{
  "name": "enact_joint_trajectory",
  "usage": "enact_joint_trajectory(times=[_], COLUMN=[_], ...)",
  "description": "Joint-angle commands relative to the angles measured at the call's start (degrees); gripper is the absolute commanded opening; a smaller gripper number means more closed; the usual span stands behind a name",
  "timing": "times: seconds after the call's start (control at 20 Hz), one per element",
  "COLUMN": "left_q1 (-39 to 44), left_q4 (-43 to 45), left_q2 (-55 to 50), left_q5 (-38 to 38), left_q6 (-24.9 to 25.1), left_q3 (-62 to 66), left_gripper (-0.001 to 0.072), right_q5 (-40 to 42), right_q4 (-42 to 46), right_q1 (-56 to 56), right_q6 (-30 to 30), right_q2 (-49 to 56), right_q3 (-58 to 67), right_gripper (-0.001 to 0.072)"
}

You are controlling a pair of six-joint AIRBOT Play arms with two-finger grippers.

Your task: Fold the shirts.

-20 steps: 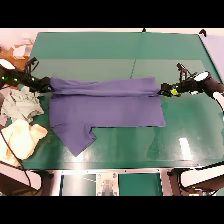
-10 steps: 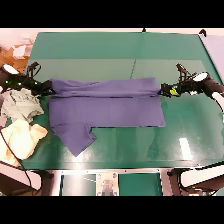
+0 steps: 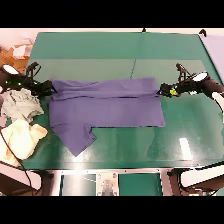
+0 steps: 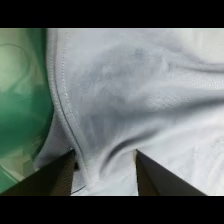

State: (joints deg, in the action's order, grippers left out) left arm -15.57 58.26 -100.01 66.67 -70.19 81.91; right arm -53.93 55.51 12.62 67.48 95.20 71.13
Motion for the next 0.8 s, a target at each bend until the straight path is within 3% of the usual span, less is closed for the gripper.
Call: enact_joint_trajectory(times=[0.0,0.1,0.2,0.3,0.4,0.5,0.7,0.75], left_q1=[0.11,0.11,-0.04,-1.38,-3.85,-6.69,-10.25,-10.64], left_q4=[-0.22,-0.13,0.26,0.81,0.83,0.79,-0.02,-0.04], left_q2=[0.04,0.07,0.07,0.96,2.95,7.52,25.27,30.73], left_q5=[2.01,4.46,7.8,11.19,14.97,17.84,11.78,9.4], left_q6=[0.11,0.07,-1.05,-3.15,-4.57,-4.31,-3.41,-5.33], left_q3=[0.13,0.31,1.09,1.88,1.46,-2.14,-22.29,-28.96], left_gripper=[0.0437,0.0438,0.0439,0.0438,0.0438,0.0437,0.0437,0.0437], right_q5=[-0.61,-1.57,-4.13,-8.44,-10.82,-13.33,-15.26,-13.94], right_q4=[-0.17,-0.13,0.39,2.84,2.14,1.53,-0.15,-2.49], right_q1=[0.02,0.11,0.81,2.78,6.21,9.75,16.31,17.97], right_q6=[0.02,0.04,1.77,4.61,4.55,4.42,4.61,5.27], right_q2=[0.02,0.02,0.0,-0.46,-3.15,-7.23,-18.1,-21.0], right_q3=[0.0,0.09,1.03,3.06,2.51,-0.5,-15.69,-20.7], right_gripper=[0.0191,0.0371,0.0454,0.0453,0.0402,0.0404,0.0408,0.0407])
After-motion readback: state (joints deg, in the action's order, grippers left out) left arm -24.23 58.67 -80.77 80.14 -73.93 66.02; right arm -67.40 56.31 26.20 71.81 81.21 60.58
